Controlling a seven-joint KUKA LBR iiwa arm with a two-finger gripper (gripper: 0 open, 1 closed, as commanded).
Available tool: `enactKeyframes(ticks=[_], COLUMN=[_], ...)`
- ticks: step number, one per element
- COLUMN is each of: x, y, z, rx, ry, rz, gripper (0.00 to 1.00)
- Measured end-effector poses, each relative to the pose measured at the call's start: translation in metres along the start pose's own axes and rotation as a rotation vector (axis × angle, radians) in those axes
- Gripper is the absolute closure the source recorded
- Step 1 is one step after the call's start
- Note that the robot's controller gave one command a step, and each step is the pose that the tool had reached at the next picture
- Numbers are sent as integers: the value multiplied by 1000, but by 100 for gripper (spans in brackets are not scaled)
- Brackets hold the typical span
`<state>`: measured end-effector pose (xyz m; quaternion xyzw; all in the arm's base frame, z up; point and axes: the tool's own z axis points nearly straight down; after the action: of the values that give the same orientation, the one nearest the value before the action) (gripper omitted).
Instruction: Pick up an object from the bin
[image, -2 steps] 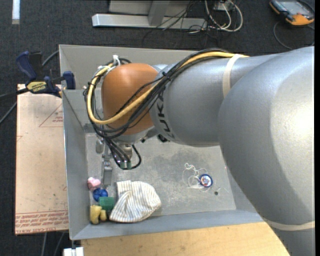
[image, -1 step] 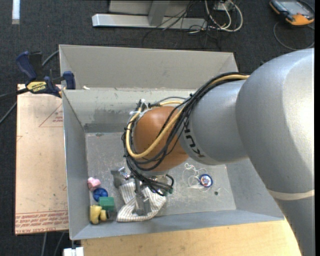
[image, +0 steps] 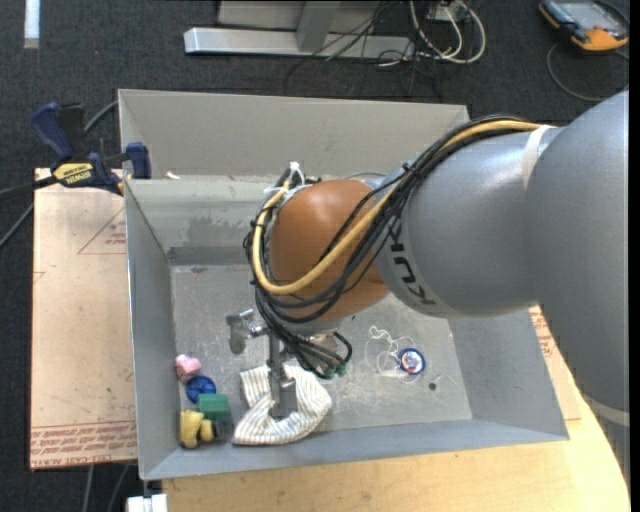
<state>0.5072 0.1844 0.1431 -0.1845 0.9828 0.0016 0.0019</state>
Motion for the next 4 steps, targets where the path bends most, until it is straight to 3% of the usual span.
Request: enactKeyframes(ticks=[1, 2, 3, 4], x=[19, 27, 36, 36], y=[-36, -28, -28, -28], z=[45, 73, 72, 72], rx=[-4, -1, -6, -6], ry=[17, -4, 9, 8], rz=[-468, -610, -755, -755], gripper=[0, 0, 100, 100])
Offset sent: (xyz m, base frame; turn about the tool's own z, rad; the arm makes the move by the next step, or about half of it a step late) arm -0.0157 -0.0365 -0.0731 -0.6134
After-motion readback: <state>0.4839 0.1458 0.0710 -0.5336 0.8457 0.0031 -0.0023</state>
